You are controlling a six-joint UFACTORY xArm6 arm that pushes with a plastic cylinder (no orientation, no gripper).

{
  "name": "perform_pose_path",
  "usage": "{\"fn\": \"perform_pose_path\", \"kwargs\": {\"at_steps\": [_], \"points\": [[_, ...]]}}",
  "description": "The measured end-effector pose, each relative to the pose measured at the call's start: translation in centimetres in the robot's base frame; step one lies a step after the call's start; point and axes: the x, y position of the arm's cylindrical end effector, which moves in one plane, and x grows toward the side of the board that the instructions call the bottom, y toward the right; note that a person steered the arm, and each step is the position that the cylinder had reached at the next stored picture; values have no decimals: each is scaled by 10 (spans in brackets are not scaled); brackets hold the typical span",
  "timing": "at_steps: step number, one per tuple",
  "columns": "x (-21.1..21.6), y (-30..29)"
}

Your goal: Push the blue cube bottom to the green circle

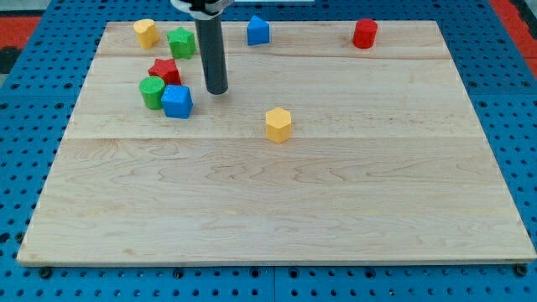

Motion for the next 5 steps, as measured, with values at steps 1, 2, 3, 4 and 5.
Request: {"fn": "perform_pose_path", "kwargs": {"at_steps": [1, 2, 3, 4, 5], "points": [[3, -16], [12, -33], [33, -46], [35, -62], [42, -36]]}}
